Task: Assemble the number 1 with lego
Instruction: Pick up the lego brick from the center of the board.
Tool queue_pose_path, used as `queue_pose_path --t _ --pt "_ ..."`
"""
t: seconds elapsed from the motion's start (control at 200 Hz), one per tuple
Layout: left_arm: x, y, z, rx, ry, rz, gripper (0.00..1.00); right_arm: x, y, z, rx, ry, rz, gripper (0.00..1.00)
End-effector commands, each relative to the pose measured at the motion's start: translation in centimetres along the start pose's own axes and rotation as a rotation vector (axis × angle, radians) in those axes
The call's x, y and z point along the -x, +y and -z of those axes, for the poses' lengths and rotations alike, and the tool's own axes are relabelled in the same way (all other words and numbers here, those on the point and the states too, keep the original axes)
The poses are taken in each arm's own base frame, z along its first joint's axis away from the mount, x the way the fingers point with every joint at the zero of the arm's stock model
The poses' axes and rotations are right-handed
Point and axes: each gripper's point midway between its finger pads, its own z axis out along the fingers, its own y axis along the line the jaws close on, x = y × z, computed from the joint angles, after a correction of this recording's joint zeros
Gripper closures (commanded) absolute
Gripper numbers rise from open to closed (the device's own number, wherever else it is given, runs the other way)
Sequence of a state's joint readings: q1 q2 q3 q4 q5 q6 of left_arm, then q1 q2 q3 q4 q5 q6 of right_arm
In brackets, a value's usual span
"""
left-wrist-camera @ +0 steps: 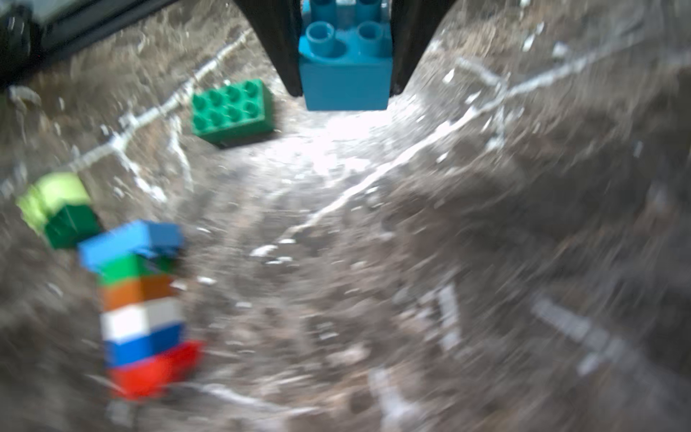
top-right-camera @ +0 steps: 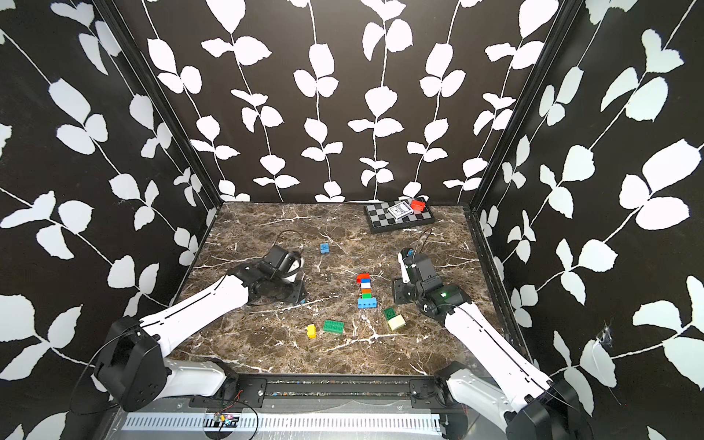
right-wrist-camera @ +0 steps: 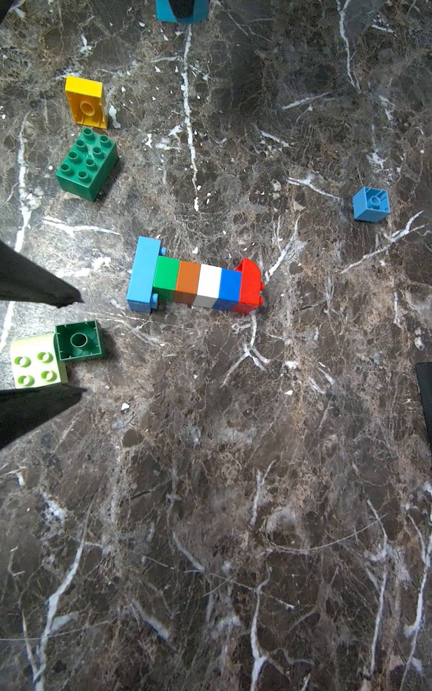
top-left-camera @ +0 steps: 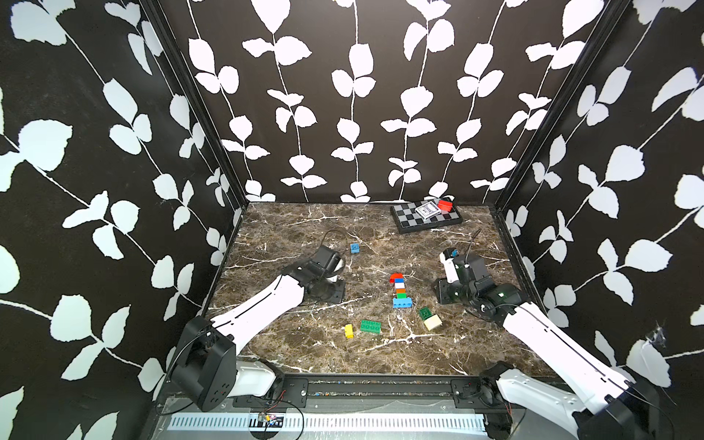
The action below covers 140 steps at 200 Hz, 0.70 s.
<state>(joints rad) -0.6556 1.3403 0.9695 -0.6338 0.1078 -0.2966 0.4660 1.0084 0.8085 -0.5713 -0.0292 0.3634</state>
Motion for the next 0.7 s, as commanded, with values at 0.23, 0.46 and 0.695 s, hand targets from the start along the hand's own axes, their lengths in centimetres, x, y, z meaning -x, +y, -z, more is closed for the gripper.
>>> queue_pose_path --t 0.23,0.46,0.695 --pt "-1.6 -9.4 0.5 -0.277 0.025 -1.034 0.98 -2.1 -1.3 0.6 -0.027 0.018 -0.034 0.64" --pt "-4.7 -9.8 -0.8 -0.347 0.177 -1.405 0.99 -2.7 -2.1 1.4 -0.052 0.003 -0.053 0.64" --pt "-6.3 -10.5 -2.3 -0.349 0.283 -1.554 0.99 -3.0 -2.6 1.6 -0.070 -0.002 -0.064 0.64"
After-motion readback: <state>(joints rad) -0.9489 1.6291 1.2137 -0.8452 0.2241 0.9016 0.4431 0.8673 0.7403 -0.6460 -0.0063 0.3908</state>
